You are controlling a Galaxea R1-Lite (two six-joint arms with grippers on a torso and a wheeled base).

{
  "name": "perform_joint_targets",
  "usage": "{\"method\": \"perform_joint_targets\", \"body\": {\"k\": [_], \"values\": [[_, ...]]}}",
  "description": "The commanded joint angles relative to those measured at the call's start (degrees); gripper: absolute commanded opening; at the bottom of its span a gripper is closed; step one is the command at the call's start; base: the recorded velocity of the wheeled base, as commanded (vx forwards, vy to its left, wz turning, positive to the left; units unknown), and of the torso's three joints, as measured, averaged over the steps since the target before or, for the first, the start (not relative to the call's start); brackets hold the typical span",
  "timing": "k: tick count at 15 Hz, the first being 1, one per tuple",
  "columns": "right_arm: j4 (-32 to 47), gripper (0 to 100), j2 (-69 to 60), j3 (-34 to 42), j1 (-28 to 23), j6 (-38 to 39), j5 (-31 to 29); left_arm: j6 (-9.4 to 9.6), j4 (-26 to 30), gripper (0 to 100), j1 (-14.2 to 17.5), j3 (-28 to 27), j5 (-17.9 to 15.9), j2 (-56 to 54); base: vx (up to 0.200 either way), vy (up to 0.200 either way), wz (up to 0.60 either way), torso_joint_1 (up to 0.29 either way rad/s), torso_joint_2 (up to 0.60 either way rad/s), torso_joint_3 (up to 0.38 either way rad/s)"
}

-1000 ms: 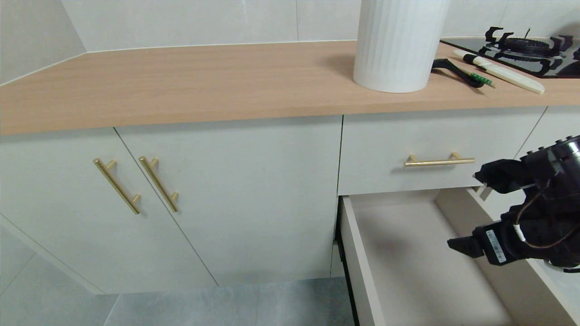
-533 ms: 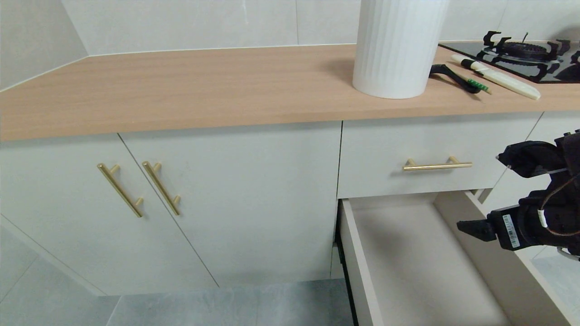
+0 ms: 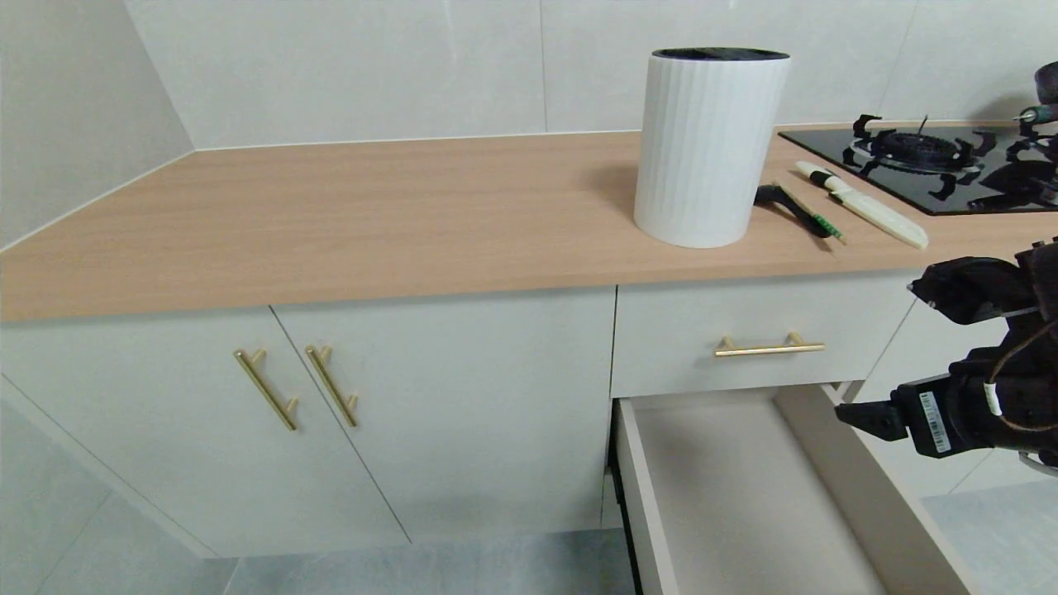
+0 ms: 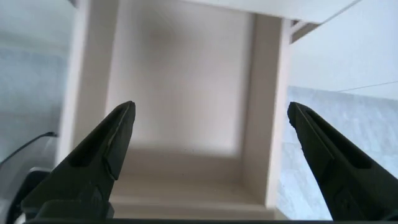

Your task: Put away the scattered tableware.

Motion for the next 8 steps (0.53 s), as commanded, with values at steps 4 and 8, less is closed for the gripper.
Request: {"method": "perform_joint_targets", "body": {"k": [4, 8], "values": [[-0.03, 100, 0.12, 0.16, -0.06, -0.89, -0.10, -0.01, 0.00, 100, 0.02, 0.01, -0.04, 0.09, 0.000, 0.000, 0.00, 0.293, -0.46, -0.260], [-0.03, 100, -0.32, 0.42, 0.03, -1.15, -0.10, -0.01, 0.00, 100, 0.02, 0.01, 0.05, 0.09, 0.000, 0.000, 0.00, 0.200, -0.39, -0.209]]}}
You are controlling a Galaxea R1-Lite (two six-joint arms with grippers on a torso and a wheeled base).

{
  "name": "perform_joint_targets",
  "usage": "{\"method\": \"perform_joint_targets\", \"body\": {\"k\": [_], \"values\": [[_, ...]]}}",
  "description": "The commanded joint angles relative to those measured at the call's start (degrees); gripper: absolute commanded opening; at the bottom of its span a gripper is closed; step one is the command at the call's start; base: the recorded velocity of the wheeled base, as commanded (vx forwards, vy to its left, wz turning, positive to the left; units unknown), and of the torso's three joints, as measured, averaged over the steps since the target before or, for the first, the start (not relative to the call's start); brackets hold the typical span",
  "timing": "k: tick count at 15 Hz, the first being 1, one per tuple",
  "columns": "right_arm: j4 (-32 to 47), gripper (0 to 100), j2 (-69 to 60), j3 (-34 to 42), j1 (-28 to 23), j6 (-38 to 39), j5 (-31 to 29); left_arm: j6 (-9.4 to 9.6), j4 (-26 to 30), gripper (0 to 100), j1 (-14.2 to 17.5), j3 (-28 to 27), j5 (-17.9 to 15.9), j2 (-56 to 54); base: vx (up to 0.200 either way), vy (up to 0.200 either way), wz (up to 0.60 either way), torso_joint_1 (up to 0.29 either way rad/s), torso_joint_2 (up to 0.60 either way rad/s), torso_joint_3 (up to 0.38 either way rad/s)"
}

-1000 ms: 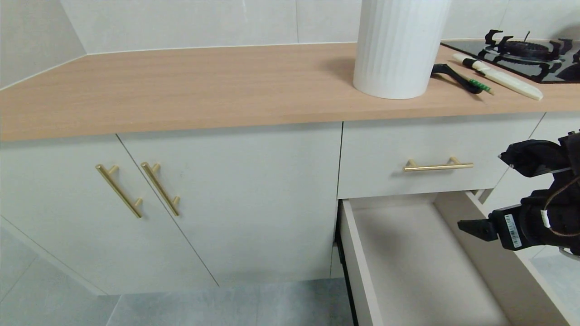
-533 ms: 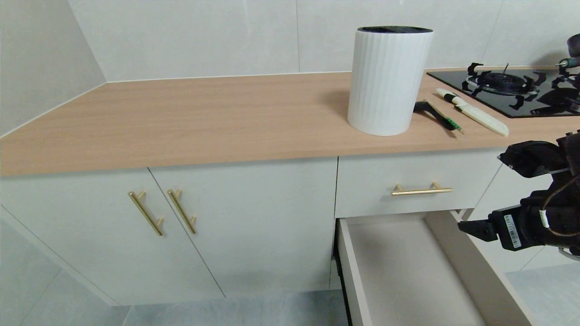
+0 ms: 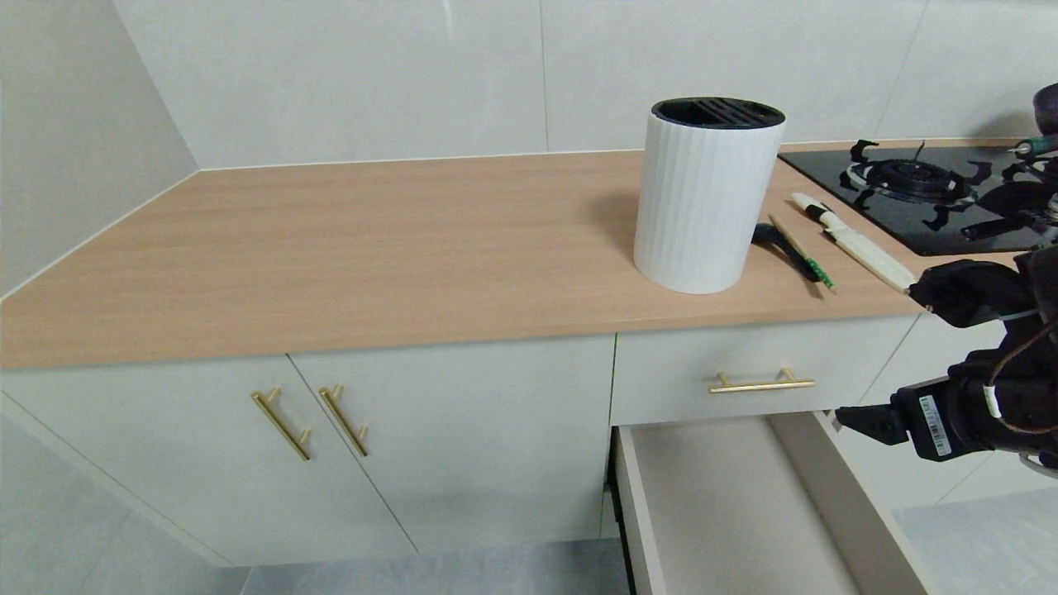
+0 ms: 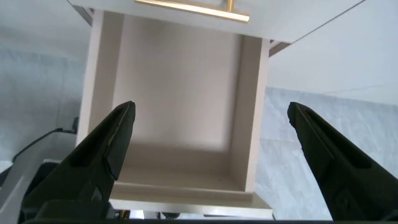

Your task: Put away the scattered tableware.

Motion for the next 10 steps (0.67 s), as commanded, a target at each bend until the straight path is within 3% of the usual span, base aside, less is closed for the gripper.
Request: {"method": "perform_joint_targets", "body": {"k": [1, 3, 6, 8, 10], "values": [[-0.08, 100, -0.12, -0.08, -0.01, 0.02, 0.04, -0.01, 0.00, 100, 0.02, 0.01, 0.03, 0.09, 0.000, 0.000, 0.00, 0.061, -0.13, -0.061], [-4.03, 100, -0.65, -2.63, -0.19, 0.10, -0.14, -0.01, 0.00, 100, 0.02, 0.01, -0.06, 0.09, 0.000, 0.000, 0.00, 0.021, -0.03, -0.016], [-1.22, 100, 4.62, -14.58, -3.62, 0.63, -0.05, -0.01, 0.00, 100, 0.02, 0.01, -0.06, 0.09, 0.000, 0.000, 0.00, 0.000, 0.00, 0.000], [0.80, 100, 11.13, -21.79, -5.37, 4.85, -0.05, -0.01, 0.00, 100, 0.02, 0.01, -0.06, 0.09, 0.000, 0.000, 0.00, 0.000, 0.00, 0.000], [0.54, 100, 14.64, -23.81, -7.22, 6.08, -0.14, -0.01, 0.00, 100, 0.02, 0.01, 0.03, 0.09, 0.000, 0.000, 0.00, 0.000, 0.00, 0.000]]}}
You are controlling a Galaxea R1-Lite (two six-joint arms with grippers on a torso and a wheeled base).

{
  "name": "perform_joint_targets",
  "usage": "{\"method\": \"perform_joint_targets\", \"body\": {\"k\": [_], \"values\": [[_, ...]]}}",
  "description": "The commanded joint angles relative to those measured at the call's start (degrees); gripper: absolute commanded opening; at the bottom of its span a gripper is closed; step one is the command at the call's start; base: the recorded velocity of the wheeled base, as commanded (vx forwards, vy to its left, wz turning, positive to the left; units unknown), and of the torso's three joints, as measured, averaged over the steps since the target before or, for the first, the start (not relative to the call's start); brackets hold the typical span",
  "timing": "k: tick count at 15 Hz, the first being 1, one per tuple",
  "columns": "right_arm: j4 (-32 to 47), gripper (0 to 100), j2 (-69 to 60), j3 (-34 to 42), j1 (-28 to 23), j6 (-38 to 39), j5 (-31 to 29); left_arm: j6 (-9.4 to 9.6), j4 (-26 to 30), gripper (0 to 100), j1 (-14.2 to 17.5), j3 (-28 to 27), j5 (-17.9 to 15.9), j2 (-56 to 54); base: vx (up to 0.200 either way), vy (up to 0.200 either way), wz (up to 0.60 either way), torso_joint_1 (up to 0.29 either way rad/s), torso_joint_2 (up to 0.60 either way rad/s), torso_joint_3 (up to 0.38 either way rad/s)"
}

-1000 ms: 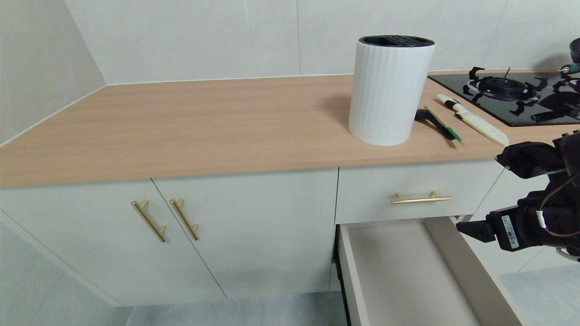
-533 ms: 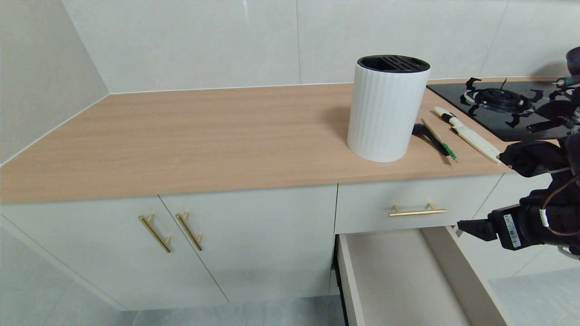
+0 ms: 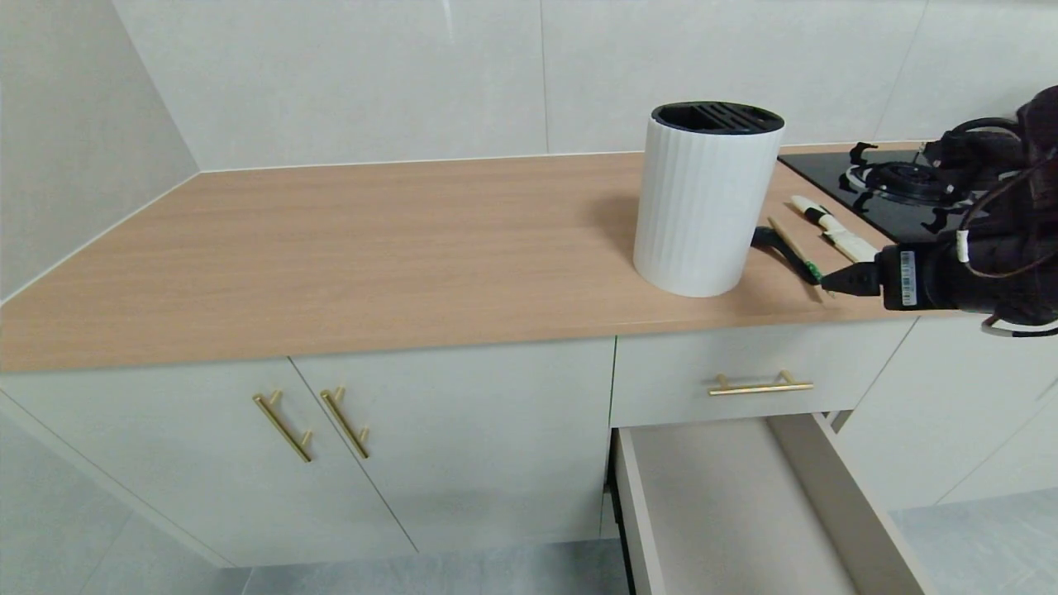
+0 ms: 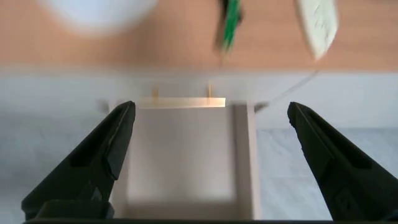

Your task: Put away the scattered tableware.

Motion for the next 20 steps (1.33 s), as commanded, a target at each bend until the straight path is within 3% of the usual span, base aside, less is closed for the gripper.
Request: {"method": "perform_joint_targets", "body": {"k": [1, 6, 20], "values": [[0.06, 100, 9.53, -5.23, -4.90, 1.09, 0.04, -0.01, 0.00, 100, 0.02, 0.01, 0.00, 0.09, 0.000, 0.000, 0.00, 0.000, 0.00, 0.000], [-6.53, 100, 14.63, -5.67, -6.13, 2.67, 0.04, -0.01, 0.00, 100, 0.02, 0.01, 0.00, 0.09, 0.000, 0.000, 0.00, 0.000, 0.00, 0.000], [-11.54, 100, 18.23, -5.14, -5.34, 2.85, 0.12, -0.01, 0.00, 100, 0.02, 0.01, 0.00, 0.09, 0.000, 0.000, 0.00, 0.000, 0.00, 0.000]]}}
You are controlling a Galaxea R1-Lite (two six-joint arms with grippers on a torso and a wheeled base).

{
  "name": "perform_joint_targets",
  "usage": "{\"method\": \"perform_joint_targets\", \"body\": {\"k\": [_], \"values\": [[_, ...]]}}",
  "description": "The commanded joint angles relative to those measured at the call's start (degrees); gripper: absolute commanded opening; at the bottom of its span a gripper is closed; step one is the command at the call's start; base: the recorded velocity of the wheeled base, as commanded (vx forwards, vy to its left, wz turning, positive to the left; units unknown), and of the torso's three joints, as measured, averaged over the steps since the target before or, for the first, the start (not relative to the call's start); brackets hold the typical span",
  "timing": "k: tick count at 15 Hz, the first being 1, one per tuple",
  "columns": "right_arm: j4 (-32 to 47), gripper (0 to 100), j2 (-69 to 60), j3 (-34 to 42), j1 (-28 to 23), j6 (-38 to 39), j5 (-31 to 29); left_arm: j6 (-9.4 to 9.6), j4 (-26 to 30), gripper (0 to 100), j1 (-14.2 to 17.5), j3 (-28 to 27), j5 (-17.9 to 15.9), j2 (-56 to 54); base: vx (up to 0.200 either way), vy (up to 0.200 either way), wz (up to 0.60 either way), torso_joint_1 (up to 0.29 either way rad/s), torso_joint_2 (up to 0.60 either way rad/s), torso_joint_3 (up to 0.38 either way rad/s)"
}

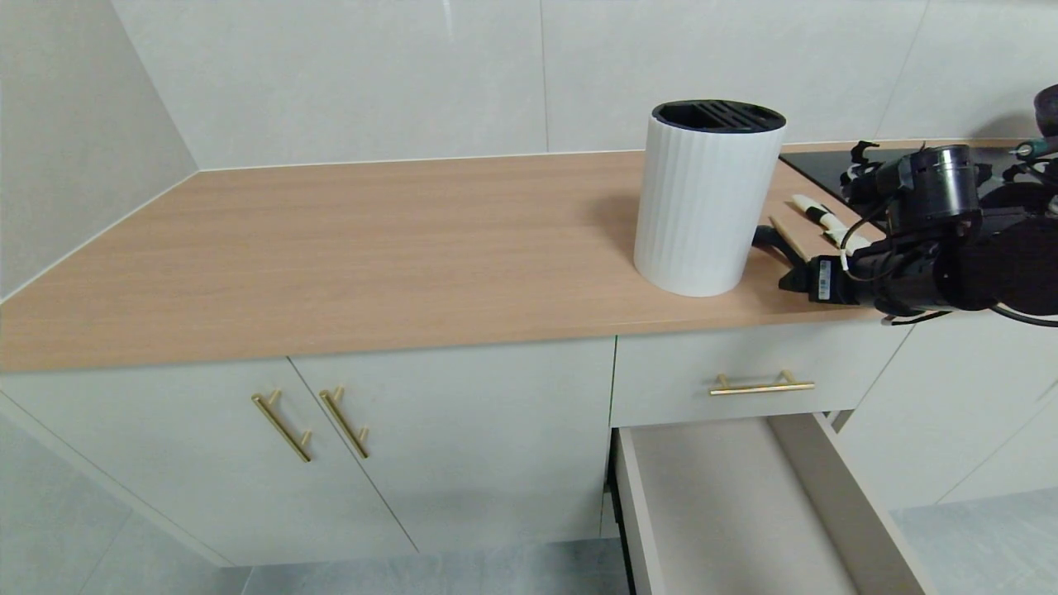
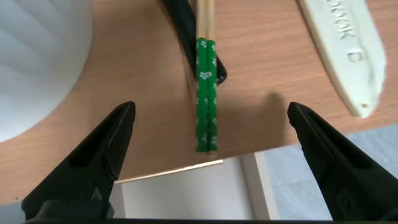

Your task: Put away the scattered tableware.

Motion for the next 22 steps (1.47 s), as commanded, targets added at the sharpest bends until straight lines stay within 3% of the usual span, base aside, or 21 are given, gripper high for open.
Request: {"method": "perform_joint_targets", "body": {"k": [1, 3, 4, 17, 22], "values": [[-0.05, 100, 0.57, 0.08, 0.15, 0.00, -0.01, 0.02, 0.00, 100, 0.02, 0.01, 0.05, 0.09, 0.000, 0.000, 0.00, 0.000, 0.00, 0.000], [-0.14, 100, 0.92, 0.08, 0.59, 0.26, -0.10, 0.02, 0.00, 100, 0.02, 0.01, 0.05, 0.09, 0.000, 0.000, 0.00, 0.000, 0.00, 0.000], [-0.14, 0, 0.92, -0.01, 0.59, 0.44, -0.10, 0.02, 0.00, 100, 0.02, 0.01, -0.04, 0.09, 0.000, 0.000, 0.00, 0.000, 0.00, 0.000], [-0.49, 0, -3.74, 1.75, 0.50, 0.61, -1.77, 0.02, 0.00, 100, 0.02, 0.01, -0.04, 0.09, 0.000, 0.000, 0.00, 0.000, 0.00, 0.000], [-0.31, 0, -21.75, 15.90, 0.68, 0.17, -0.71, 0.02, 0.00, 100, 0.02, 0.01, 0.05, 0.09, 0.000, 0.000, 0.00, 0.000, 0.00, 0.000]]}}
